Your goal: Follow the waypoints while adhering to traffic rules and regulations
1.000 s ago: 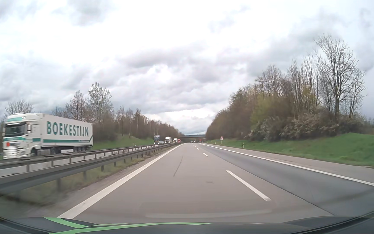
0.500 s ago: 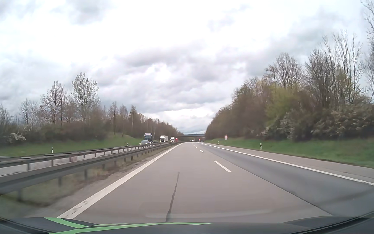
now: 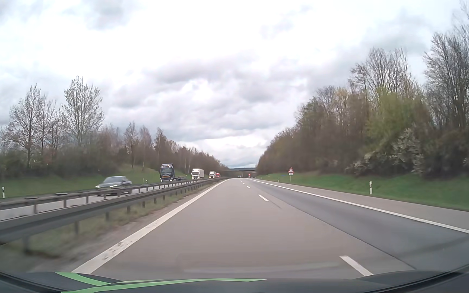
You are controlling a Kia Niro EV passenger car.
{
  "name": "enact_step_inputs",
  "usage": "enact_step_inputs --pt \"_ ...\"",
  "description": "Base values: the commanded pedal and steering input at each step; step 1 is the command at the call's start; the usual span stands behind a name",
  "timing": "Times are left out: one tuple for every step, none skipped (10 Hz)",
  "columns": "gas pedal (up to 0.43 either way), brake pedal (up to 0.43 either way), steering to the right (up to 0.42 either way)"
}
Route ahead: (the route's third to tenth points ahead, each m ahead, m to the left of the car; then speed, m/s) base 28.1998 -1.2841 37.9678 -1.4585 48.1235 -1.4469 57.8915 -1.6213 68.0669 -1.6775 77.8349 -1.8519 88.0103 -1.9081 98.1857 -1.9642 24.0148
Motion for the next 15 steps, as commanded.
enact_step_inputs --pt "0.209 0.000 0.001" --pt "0.209 0.000 0.001" --pt "0.209 0.000 0.001" --pt "0.209 0.000 0.001" --pt "0.209 0.000 0.001" --pt "0.209 0.000 0.000" --pt "0.209 0.000 0.000" --pt "0.209 0.000 0.000" --pt "0.209 0.000 -0.001" --pt "0.209 0.000 -0.002" --pt "0.209 0.000 -0.002" --pt "0.209 0.000 -0.002" --pt "0.209 0.000 -0.002" --pt "0.209 0.000 -0.002" --pt "0.209 0.000 -0.002"
